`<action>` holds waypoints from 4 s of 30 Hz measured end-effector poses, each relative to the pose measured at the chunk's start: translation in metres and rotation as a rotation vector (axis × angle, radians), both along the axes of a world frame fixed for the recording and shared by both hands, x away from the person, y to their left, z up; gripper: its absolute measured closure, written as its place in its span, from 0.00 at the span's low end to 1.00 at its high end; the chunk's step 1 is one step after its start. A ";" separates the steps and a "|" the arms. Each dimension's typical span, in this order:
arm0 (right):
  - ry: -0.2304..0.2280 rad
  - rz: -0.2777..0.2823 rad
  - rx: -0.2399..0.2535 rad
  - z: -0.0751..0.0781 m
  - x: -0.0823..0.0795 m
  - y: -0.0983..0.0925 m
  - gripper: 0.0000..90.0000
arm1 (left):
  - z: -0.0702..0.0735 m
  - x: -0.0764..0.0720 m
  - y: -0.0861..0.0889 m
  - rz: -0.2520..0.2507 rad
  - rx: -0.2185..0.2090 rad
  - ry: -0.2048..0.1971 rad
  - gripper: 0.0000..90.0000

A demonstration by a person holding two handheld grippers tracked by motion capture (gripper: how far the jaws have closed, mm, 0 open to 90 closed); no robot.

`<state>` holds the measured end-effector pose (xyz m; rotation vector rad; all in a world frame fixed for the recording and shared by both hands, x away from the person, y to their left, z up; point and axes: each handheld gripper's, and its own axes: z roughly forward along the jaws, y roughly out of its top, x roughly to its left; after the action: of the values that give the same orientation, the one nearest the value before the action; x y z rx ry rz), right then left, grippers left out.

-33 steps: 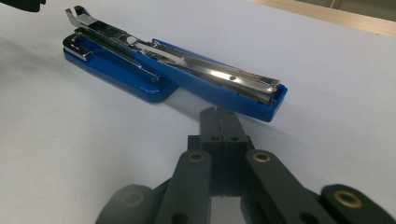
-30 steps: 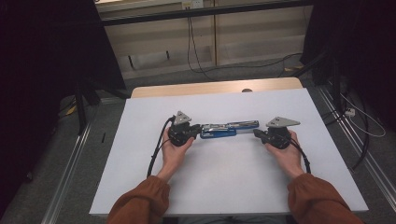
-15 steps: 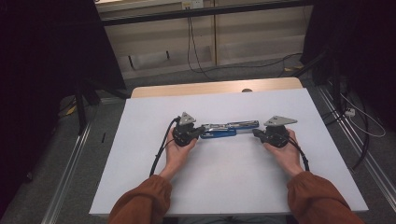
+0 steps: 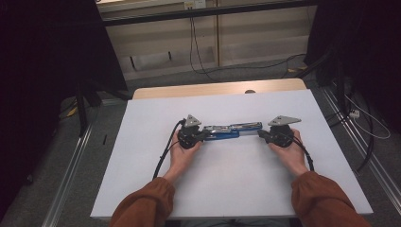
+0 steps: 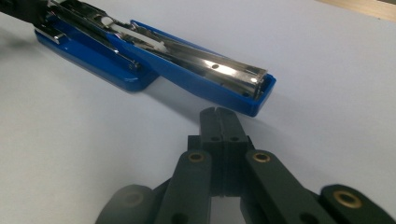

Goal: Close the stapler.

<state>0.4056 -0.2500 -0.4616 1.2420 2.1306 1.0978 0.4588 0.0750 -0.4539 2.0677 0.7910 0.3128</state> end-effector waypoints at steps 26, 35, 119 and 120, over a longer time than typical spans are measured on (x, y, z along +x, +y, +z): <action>0.080 -0.024 -0.076 -0.001 0.012 0.011 1.00 | 0.000 0.000 -0.004 -0.014 0.005 0.008 1.00; 0.082 -0.040 -0.063 -0.001 0.012 0.011 1.00 | 0.002 0.001 -0.001 -0.021 0.013 0.019 1.00; -0.047 -0.022 0.089 0.006 0.011 0.014 0.93 | 0.003 -0.004 0.003 -0.043 0.022 0.006 0.90; -0.049 -0.022 0.092 0.006 0.011 0.014 0.92 | 0.003 -0.004 0.004 -0.056 0.031 0.003 0.87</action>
<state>0.4163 -0.2362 -0.4558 1.2639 2.0459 1.2169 0.4543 0.0789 -0.4504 2.1158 0.7326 0.2933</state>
